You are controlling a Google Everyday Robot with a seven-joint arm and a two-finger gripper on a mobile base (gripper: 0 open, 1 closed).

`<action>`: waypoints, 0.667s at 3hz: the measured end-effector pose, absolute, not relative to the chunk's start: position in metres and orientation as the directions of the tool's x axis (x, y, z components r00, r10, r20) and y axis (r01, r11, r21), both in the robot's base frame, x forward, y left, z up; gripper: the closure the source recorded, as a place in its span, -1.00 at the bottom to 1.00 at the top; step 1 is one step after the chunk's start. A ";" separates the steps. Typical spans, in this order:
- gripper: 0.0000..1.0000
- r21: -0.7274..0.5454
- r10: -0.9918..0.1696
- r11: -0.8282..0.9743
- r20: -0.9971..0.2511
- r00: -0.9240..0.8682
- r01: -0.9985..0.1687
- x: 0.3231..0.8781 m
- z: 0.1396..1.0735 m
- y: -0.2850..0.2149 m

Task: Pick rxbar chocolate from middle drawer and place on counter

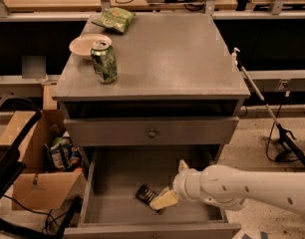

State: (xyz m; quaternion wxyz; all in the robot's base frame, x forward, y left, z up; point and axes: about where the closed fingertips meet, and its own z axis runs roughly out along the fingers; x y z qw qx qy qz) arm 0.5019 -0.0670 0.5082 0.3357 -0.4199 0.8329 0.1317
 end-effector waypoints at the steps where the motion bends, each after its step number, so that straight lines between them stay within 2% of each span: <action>1: -1.00 -0.061 -0.649 0.568 -0.647 -0.401 -0.820 0.506 0.480 -0.047; 2: -1.00 -0.047 -0.687 0.544 -0.598 -0.413 -0.838 0.511 0.437 -0.032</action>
Offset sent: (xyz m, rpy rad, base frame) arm 0.0180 0.0594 -0.1245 -0.1335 0.1218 0.1278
